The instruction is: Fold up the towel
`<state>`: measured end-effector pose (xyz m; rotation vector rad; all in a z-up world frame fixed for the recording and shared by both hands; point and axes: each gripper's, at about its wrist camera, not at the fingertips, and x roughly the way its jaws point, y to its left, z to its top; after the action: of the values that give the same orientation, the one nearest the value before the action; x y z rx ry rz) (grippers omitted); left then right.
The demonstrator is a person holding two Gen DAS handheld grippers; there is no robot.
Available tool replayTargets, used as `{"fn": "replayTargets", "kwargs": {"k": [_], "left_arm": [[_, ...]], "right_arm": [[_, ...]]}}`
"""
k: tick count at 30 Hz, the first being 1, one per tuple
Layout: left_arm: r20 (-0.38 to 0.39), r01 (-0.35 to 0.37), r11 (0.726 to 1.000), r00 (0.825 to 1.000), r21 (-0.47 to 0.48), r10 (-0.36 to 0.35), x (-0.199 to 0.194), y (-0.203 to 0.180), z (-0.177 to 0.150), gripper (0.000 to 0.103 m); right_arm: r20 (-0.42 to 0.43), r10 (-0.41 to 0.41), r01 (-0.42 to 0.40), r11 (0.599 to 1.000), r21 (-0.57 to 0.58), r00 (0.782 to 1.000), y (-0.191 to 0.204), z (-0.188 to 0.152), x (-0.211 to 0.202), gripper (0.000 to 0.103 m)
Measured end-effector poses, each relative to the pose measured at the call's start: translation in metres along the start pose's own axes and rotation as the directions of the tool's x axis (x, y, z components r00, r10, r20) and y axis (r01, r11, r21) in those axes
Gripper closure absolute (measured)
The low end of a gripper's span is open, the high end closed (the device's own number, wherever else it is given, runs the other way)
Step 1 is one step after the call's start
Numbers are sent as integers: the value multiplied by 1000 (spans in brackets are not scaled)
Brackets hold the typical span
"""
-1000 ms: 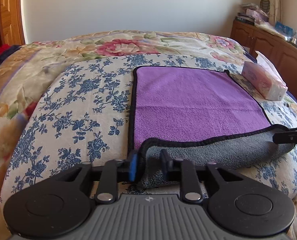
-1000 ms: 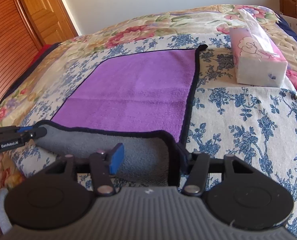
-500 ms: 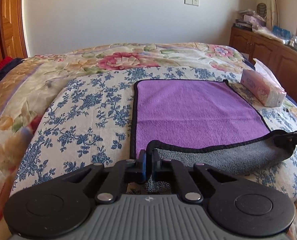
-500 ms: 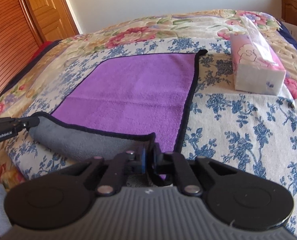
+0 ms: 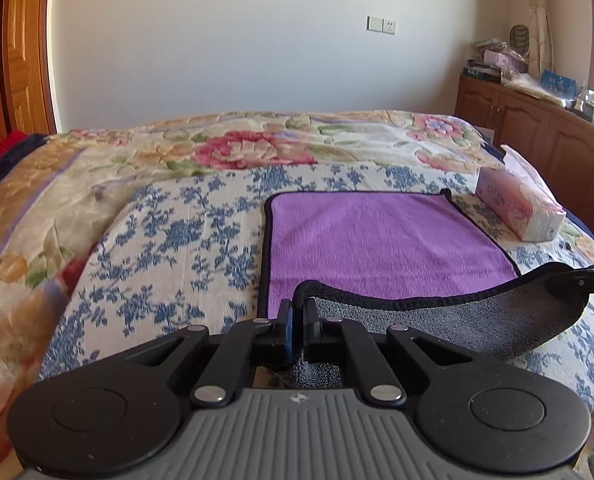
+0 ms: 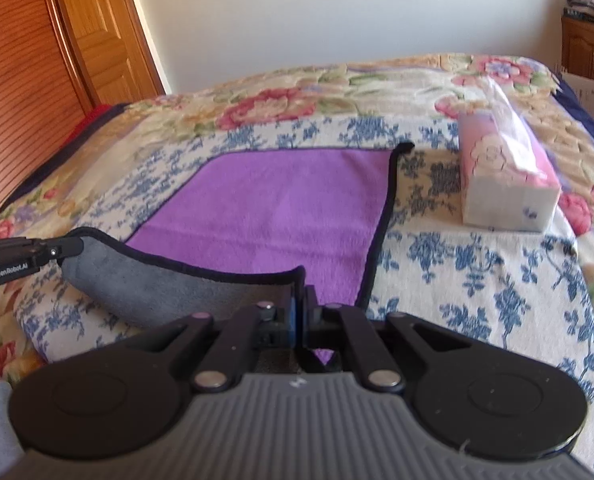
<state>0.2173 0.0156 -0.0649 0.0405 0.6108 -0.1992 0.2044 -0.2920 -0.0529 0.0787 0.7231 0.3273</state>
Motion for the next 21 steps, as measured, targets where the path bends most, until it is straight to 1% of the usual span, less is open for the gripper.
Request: {"fn": "replayTargets", "kwargs": {"k": [7,21], "left_arm": [[36,10,1000,999,-3,-10,1,-1,13,98],[52,6,1000,999,6,-6,15,-3,31,98]], "right_arm": [[40,-10,11,1000,-22,999,-1,8,-3,99],[87,-23,30,996,-88,996,-3,27,5,99]]}}
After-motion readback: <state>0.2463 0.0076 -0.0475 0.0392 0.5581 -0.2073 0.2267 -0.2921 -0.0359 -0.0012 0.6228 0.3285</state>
